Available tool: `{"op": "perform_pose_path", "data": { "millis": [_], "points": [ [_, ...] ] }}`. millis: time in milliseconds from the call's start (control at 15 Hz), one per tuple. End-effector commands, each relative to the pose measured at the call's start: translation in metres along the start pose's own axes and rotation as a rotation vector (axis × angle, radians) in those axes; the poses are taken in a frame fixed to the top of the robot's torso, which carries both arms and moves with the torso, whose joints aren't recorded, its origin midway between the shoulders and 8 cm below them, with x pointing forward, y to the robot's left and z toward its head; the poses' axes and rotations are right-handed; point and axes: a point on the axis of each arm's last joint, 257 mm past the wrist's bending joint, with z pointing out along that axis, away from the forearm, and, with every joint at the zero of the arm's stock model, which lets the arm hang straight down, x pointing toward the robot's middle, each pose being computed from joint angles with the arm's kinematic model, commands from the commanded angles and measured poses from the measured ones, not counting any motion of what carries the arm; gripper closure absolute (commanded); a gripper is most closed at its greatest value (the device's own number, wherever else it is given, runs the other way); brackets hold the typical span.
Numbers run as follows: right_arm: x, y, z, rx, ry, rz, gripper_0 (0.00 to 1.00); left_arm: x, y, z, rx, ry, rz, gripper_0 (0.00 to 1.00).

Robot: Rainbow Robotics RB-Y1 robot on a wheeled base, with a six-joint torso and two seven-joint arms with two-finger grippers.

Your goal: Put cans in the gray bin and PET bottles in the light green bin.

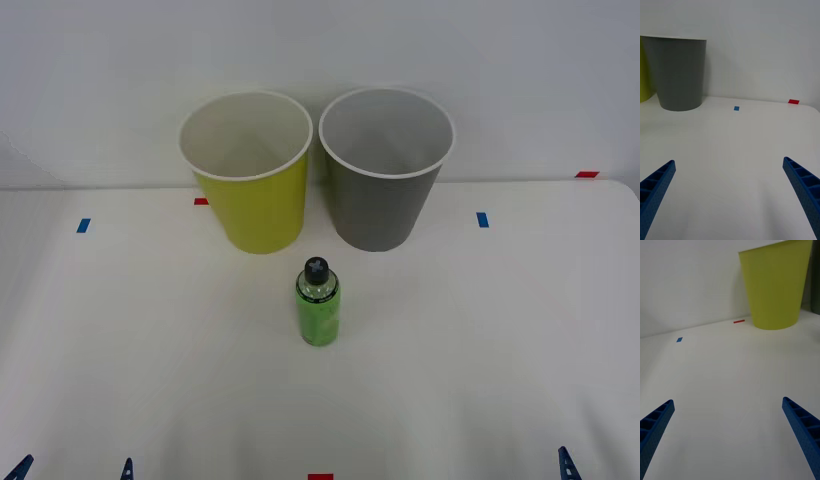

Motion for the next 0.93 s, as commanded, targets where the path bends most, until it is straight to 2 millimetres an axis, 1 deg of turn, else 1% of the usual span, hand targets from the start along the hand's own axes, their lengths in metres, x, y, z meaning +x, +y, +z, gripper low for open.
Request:
{"op": "perform_pose_path", "data": {
  "millis": [67, 933],
  "points": [
    [0.0000, 0.0000, 0.0000, 0.000, 0.000, 0.000, 0.00, 0.0000, 0.0000, 0.0000, 0.000, 0.000, 0.000, 0.00],
    [0.0000, 0.0000, 0.0000, 0.000, 0.000, 0.000, 0.00, 0.0000, 0.0000, 0.0000, 0.000, 0.000, 0.000, 0.00]
  ]
}}
